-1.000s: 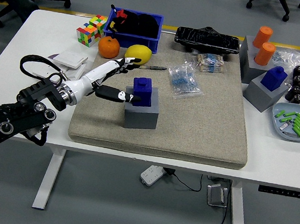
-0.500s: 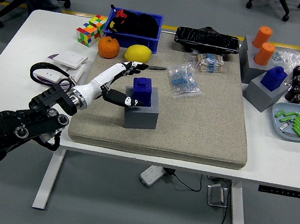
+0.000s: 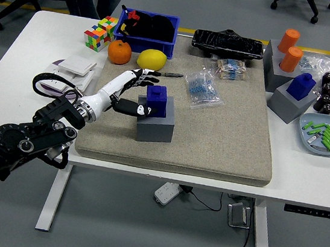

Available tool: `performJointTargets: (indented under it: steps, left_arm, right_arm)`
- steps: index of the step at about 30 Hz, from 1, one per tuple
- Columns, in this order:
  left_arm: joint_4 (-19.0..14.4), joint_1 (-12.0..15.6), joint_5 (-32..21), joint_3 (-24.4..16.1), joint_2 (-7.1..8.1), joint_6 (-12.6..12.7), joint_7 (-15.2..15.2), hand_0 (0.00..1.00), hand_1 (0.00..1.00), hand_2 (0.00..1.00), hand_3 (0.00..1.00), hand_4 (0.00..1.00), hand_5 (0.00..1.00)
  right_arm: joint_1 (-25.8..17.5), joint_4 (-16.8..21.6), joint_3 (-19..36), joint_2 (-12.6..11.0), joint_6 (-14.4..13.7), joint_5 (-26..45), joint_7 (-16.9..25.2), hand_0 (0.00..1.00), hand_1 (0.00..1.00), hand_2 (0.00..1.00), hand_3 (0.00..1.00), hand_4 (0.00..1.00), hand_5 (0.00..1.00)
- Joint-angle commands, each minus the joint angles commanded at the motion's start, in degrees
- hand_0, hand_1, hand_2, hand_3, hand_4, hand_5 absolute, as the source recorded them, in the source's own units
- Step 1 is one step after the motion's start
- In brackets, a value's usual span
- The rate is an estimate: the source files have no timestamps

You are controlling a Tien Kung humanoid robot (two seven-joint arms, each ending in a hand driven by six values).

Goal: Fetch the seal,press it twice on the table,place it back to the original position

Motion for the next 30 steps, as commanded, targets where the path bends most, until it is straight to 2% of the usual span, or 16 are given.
performJointTargets:
  steps: [1,6,7,12,13,18,19,30]
  left_arm:
    - [0.0,0.1,-0.2,0.0,-0.03,0.0,-0.1,0.748,0.720,0.669,0.787,0.859,0.002]
    - [0.1,0.1,-0.5,0.2,-0.12,-0.1,-0.4,0.748,0.720,0.669,0.787,0.859,0.002]
    - [0.2,0.1,-0.5,0.2,-0.16,-0.3,-0.4,0.707,0.653,0.557,0.701,0.831,0.002]
    - [0.6,0.1,-1.2,0.3,-0.34,-0.9,-0.6,0.707,0.653,0.557,0.701,0.831,0.002]
    - [0.7,0.1,-1.3,0.3,-0.38,-1.0,-0.6,0.659,0.567,0.504,0.614,0.789,0.002]
    - [1.1,0.2,-2.2,0.3,-0.65,-0.3,-1.6,0.659,0.567,0.504,0.614,0.789,0.002]
    - [1.2,0.2,-2.4,0.2,-0.73,0.1,-1.9,0.649,0.530,0.481,0.588,0.706,0.002]
    - [0.6,0.4,-3.8,-0.5,-0.65,1.8,-4.6,0.644,0.522,0.476,0.585,0.691,0.002]
  right_arm:
    - [0.0,0.0,-0.1,0.0,0.0,0.0,0.0,0.731,0.685,0.656,0.617,0.721,0.523]
    - [-0.1,0.0,0.1,-0.1,0.0,-0.1,-0.1,0.731,0.685,0.656,0.617,0.721,0.523]
    - [-0.1,0.0,0.1,-0.1,0.0,-0.1,-0.1,0.730,0.685,0.656,0.617,0.721,0.524]
    - [-0.1,0.0,0.1,-0.1,0.0,0.0,0.0,0.730,0.685,0.656,0.617,0.721,0.524]
    - [-0.1,0.0,0.1,0.0,0.0,0.0,0.0,0.731,0.685,0.655,0.617,0.721,0.523]
    - [-0.3,0.0,0.2,0.0,0.0,-0.1,0.0,0.731,0.685,0.655,0.617,0.721,0.523]
    - [-0.3,0.0,0.3,0.0,0.0,-0.1,0.0,0.731,0.685,0.655,0.616,0.721,0.524]
    - [-0.5,0.0,0.7,0.2,-0.1,-0.2,0.2,0.730,0.685,0.656,0.616,0.721,0.525]
